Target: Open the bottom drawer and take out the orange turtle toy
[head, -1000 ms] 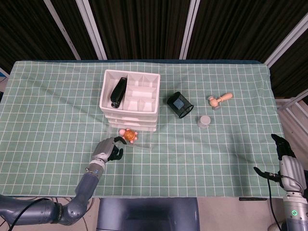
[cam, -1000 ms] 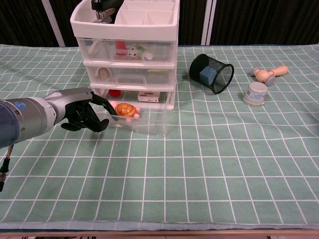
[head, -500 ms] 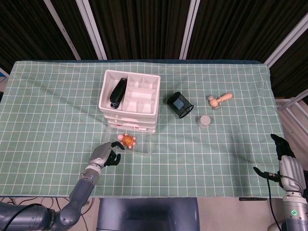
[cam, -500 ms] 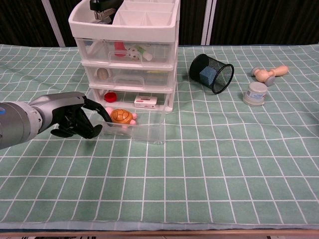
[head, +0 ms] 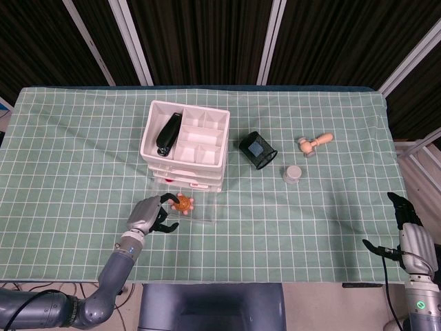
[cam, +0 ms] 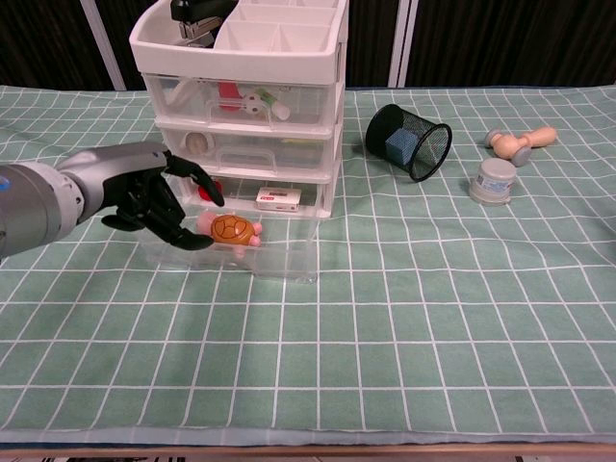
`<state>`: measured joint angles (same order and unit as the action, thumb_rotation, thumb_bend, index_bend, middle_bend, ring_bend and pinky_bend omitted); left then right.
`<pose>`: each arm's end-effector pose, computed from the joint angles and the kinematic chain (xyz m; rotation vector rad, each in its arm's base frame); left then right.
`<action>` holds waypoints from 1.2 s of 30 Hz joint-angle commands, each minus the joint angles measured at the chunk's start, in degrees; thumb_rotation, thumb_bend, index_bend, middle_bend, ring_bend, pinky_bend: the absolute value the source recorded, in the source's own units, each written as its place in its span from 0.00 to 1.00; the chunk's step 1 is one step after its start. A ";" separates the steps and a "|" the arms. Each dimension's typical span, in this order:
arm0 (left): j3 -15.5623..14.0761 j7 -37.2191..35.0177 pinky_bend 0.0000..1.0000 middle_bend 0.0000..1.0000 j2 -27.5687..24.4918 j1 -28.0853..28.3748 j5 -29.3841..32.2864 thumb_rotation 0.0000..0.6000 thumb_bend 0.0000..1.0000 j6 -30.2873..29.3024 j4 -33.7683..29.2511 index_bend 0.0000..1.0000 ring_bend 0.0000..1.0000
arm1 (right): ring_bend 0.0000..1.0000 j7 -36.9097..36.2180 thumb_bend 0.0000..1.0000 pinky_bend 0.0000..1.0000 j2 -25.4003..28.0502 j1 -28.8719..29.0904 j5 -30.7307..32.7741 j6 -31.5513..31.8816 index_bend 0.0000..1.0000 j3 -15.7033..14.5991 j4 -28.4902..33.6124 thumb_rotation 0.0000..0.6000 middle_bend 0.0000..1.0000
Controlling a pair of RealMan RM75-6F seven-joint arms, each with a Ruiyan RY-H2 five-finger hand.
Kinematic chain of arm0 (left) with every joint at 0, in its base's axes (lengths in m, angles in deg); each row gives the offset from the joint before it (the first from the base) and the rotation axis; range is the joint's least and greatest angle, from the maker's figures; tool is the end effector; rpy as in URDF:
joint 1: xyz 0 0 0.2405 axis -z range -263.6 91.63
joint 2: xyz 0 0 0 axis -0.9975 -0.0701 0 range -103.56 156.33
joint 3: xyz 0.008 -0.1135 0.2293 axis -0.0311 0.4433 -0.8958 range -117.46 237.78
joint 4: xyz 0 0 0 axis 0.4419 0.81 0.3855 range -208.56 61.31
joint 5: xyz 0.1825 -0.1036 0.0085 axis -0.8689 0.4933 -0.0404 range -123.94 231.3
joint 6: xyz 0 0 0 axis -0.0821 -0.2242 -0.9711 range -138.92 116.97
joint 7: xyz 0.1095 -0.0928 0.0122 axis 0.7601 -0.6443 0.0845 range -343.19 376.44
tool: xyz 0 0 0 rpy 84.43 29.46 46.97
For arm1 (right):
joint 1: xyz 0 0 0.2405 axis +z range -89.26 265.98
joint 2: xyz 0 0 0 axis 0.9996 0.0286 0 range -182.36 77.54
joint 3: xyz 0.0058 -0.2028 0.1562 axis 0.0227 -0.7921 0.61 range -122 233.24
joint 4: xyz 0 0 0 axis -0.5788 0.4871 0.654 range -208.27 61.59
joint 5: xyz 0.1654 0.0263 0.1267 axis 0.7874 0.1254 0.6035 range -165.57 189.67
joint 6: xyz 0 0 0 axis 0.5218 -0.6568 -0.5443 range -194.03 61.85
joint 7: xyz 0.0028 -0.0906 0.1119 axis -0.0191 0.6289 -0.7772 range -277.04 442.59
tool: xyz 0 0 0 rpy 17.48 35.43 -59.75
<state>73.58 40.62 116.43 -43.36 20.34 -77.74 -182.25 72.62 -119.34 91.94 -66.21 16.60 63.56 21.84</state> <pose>-0.1093 0.2878 -0.0231 -1.5509 -1.5919 -0.9241 -0.3137 -0.1902 0.1523 1.1265 -1.1427 1.0718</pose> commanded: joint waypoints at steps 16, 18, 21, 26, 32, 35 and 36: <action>3.01 14.39 1.00 1.00 3.21 9.92 11.65 1.00 0.29 2.88 13.33 0.33 1.00 | 0.00 -0.10 0.11 0.18 0.05 0.04 0.13 -0.22 0.00 -0.01 0.10 1.00 0.10; 2.91 15.93 1.00 1.00 3.41 10.95 13.53 1.00 0.29 3.70 14.17 0.34 1.00 | 0.00 -0.15 0.11 0.18 0.06 0.03 0.24 -0.23 0.00 0.03 0.12 1.00 0.10; 3.06 17.19 1.00 1.00 3.84 12.06 15.39 1.00 0.29 4.26 14.98 0.35 1.00 | 0.00 -0.23 0.11 0.18 0.08 0.05 0.33 -0.31 0.00 0.06 0.12 1.00 0.10; 2.82 18.86 1.00 1.00 4.35 13.42 17.51 1.00 0.29 4.66 15.71 0.37 1.00 | 0.00 -0.29 0.11 0.18 0.12 0.03 0.37 -0.34 0.00 0.06 0.20 1.00 0.10; 2.54 20.34 1.00 1.00 4.98 14.86 19.27 1.00 0.29 5.03 16.90 0.37 1.00 | 0.00 -0.39 0.11 0.18 0.17 0.03 0.45 -0.42 0.00 0.07 0.30 1.00 0.10; 2.27 21.45 1.00 1.00 5.26 15.66 20.44 1.00 0.29 5.35 17.65 0.37 1.00 | 0.00 -0.44 0.11 0.18 0.18 0.03 0.53 -0.46 0.00 0.08 0.36 1.00 0.10; 2.23 21.71 1.00 1.00 5.37 15.89 20.74 1.00 0.29 5.41 17.85 0.37 1.00 | 0.00 -0.45 0.11 0.18 0.19 0.03 0.56 -0.48 0.00 0.09 0.38 1.00 0.10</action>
<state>75.92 62.08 121.65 -27.73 40.79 -72.46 -164.66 72.17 -119.15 91.96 -65.66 16.13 63.65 22.21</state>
